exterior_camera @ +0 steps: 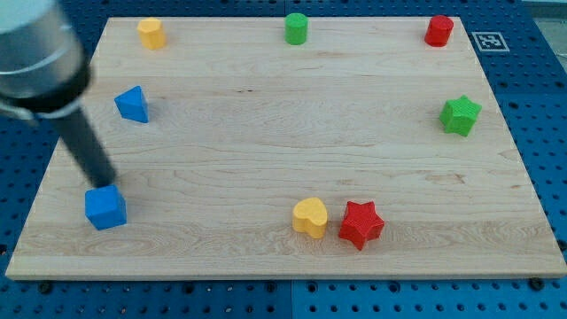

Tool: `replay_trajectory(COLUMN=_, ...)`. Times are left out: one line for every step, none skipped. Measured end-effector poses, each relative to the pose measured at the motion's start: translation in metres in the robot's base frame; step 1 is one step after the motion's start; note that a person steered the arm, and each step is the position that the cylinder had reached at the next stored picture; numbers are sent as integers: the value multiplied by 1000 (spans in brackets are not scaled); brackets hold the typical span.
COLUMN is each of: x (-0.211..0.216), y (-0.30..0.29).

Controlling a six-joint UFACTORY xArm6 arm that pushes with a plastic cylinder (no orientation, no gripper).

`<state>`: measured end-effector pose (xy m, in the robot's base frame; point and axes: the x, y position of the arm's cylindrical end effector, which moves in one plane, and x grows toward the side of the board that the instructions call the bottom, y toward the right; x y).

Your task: Move the blue cube towards bottom right

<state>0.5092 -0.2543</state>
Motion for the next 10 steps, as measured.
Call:
replay_trajectory(x=1, y=-50)
replay_trajectory(x=8, y=-50)
replay_trajectory(x=36, y=-50)
replay_trajectory(x=47, y=-50)
replay_trajectory(x=47, y=-49)
replay_trajectory(x=37, y=-11)
replay_trajectory(x=34, y=32)
replay_trajectory(x=34, y=61)
replay_trajectory(x=34, y=59)
replay_trajectory(x=46, y=42)
